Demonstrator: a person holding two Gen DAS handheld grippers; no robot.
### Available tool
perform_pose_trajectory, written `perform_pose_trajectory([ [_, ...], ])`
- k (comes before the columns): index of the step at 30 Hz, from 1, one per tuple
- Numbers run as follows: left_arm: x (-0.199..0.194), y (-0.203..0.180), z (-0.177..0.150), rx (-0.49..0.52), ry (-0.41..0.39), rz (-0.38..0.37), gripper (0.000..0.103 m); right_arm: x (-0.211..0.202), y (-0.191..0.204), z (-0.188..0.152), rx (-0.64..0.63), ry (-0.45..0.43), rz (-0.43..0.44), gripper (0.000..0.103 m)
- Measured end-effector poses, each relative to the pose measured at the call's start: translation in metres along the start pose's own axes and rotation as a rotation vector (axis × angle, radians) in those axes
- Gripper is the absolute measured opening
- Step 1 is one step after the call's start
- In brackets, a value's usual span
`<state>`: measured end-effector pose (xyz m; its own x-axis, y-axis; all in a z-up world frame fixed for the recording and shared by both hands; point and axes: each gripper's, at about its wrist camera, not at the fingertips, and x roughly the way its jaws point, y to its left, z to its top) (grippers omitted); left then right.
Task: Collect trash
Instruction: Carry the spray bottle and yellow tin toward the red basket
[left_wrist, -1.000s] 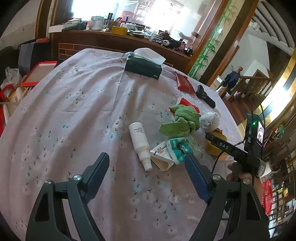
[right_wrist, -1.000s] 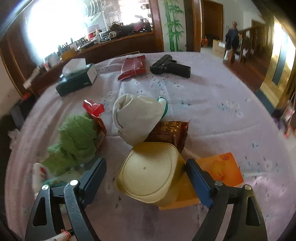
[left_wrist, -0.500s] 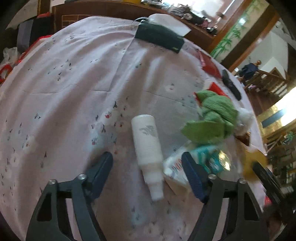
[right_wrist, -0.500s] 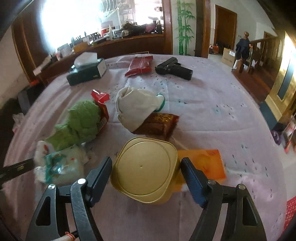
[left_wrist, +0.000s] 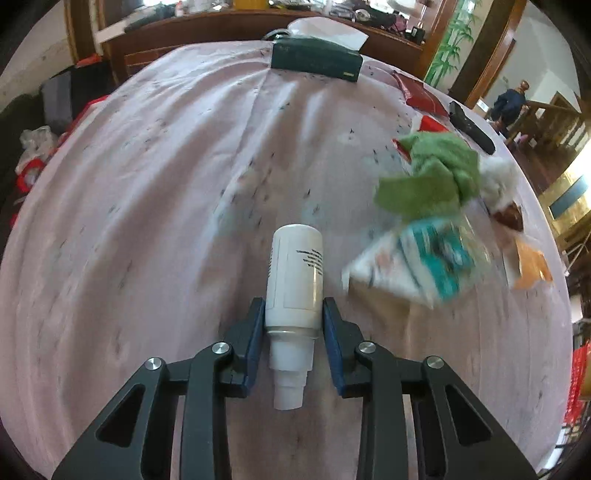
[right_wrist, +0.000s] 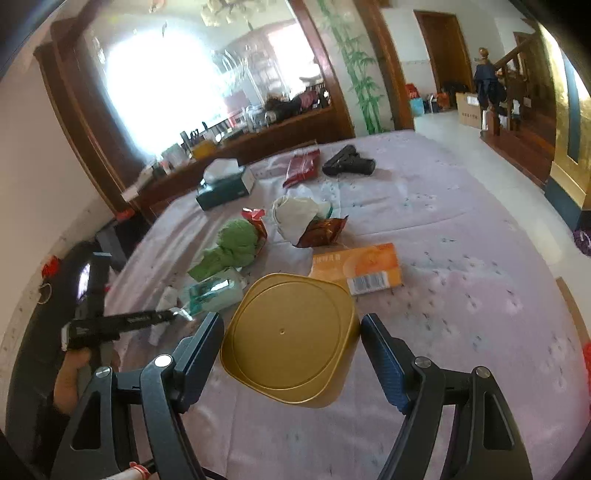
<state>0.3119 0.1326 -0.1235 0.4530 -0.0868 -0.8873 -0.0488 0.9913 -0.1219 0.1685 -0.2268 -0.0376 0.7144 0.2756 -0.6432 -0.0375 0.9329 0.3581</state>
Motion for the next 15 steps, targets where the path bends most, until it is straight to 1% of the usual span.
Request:
perform_pose_trajectory([
  [3,-0.031,-0.01,-0.032,0.015,-0.058,-0.005,0.029,-0.027,-0.006,-0.015,0.014,-0.028,0.031,0.08],
  [5,-0.056,-0.023,-0.057,0.034,-0.102,-0.023,0.029,-0.042,-0.01,-0.024,0.022,-0.044,0.036,0.08],
  [9,-0.096,-0.053,-0.093,0.069,-0.189,-0.042,0.029,-0.069,-0.019,-0.042,0.04,-0.059,0.051,0.08],
  [11,-0.115,-0.068,-0.107,0.083,-0.223,-0.067,0.029,-0.078,-0.022,-0.048,0.043,-0.066,0.054,0.08],
  [15,-0.15,-0.1,-0.122,0.133,-0.296,-0.112,0.029,-0.104,-0.029,-0.059,0.054,-0.094,0.041,0.08],
])
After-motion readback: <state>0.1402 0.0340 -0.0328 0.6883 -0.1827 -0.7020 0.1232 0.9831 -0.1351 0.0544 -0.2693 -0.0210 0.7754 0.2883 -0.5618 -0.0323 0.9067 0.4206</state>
